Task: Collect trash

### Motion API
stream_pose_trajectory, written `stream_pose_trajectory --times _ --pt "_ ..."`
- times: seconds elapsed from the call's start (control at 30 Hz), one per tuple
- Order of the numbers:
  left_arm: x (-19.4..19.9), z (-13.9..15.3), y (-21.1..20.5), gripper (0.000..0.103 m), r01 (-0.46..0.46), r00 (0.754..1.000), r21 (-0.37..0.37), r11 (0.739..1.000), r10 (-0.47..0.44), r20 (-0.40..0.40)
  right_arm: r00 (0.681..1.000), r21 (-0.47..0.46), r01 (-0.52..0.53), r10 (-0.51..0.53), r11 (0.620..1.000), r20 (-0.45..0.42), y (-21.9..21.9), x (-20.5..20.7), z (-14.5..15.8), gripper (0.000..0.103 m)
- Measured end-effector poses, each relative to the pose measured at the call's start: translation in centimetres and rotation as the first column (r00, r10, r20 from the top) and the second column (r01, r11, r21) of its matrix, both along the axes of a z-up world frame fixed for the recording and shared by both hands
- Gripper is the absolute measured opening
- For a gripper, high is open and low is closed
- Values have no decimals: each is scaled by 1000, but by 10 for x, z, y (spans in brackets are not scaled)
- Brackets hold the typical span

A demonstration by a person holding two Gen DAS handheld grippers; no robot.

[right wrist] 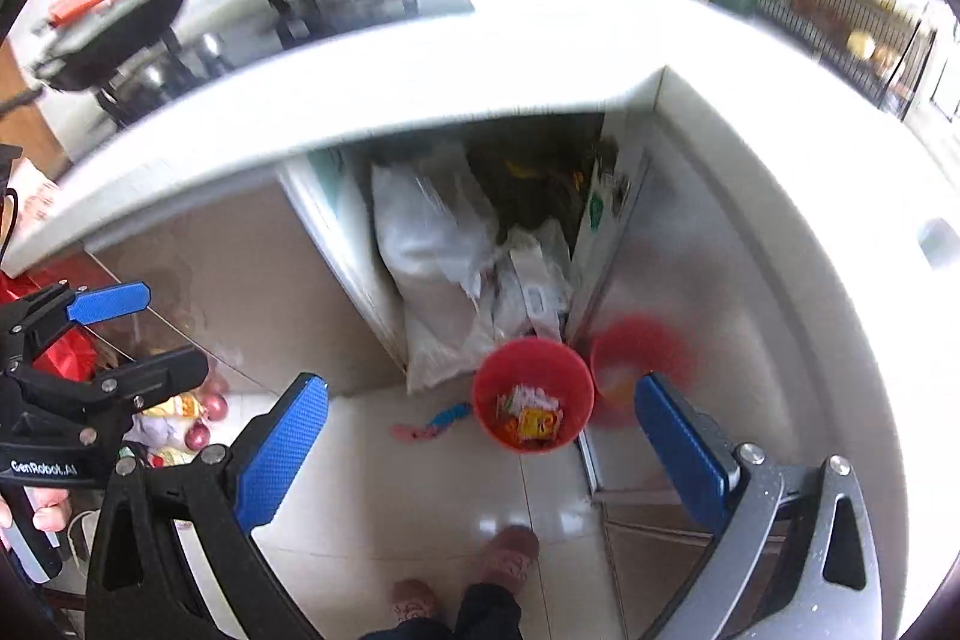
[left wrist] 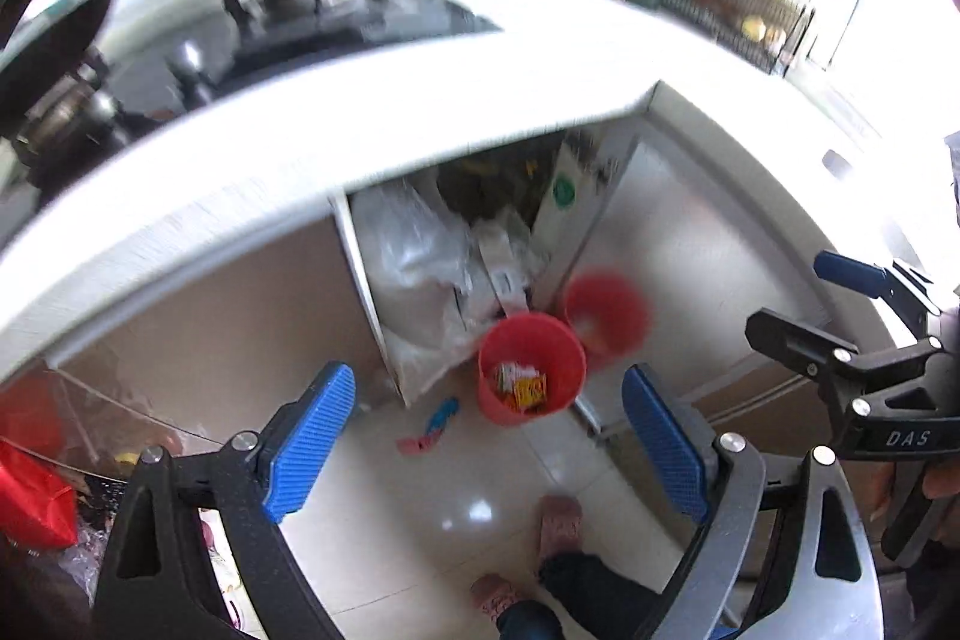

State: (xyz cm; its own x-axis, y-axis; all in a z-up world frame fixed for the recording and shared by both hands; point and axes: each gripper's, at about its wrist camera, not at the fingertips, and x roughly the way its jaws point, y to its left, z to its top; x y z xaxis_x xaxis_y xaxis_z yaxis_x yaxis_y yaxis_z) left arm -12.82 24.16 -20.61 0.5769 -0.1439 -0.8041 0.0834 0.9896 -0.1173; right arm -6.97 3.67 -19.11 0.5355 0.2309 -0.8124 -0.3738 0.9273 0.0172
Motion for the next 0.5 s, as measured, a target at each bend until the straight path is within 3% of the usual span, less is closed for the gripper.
stream_pose_trajectory --times 0.3,0.5 --pt "-52 122 -27 90 5 992 -54 999 1 125 989 4 11 -11 1000 149 -25 -52 136 102" --pt "-82 172 -64 90 23 980 -41 999 -15 197 971 27 14 -20 1000 237 -55 -82 197 102"
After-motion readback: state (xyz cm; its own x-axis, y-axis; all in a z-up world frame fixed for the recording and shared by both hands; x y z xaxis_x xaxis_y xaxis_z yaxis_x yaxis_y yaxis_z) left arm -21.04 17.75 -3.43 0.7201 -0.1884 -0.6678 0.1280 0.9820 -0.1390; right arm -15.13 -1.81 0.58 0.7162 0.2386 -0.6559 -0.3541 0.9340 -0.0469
